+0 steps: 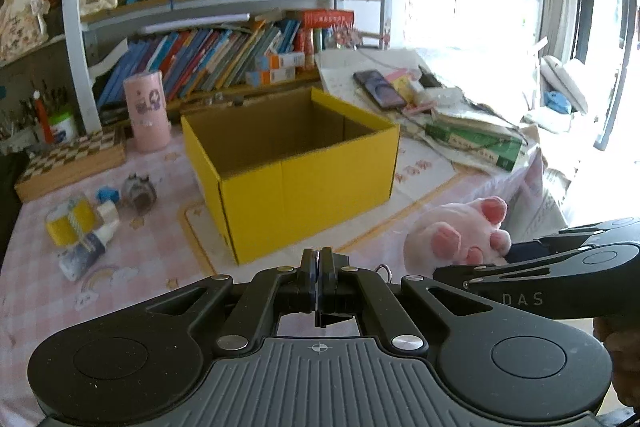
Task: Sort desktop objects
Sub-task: 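Lift the pink pig with the right gripper and carry it over the yellow box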
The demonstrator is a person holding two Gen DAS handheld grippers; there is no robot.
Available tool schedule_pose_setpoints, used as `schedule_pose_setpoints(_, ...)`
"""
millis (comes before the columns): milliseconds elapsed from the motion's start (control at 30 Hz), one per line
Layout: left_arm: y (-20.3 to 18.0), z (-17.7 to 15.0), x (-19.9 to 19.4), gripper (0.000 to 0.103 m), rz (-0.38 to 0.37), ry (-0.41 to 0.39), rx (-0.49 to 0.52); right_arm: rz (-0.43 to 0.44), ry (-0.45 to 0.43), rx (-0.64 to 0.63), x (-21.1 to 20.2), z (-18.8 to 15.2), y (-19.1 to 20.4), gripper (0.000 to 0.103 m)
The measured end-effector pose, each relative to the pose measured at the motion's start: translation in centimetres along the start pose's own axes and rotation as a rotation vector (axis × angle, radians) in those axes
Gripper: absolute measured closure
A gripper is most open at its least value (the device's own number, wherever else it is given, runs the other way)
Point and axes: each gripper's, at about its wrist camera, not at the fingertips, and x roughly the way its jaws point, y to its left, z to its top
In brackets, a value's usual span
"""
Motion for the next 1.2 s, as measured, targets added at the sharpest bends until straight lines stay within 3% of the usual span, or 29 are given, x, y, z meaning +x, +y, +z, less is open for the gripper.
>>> schedule_pose_setpoints(367, 0.6, 4.3, 1.1, 0.103, 0.026, -0.124, -0.068, 0.002, -0.098, -0.075, 0.3, 4.6, -0.5, 0.048)
schedule_pose_setpoints(733, 0.3, 10.0, 5.4, 0.103, 0.131, -0.22, -0.1, 0.13, -0.206, -0.159, 4.1, 13.9, -2.1, 0.048)
schedule_pose_setpoints(1000, 1.3, 12.4, 11.1, 0.103, 0.271, -0.16, -0.109, 0.207, -0.195, -0.302, 10.2, 18.9, -3.0, 0.048)
schedule_pose_setpoints(1200, 2.4, 12.1, 17.1, 0.103, 0.328, -0.003, -0.087, 0.235, -0.085, -0.497, 17.2, 20.5, -2.1, 0.048)
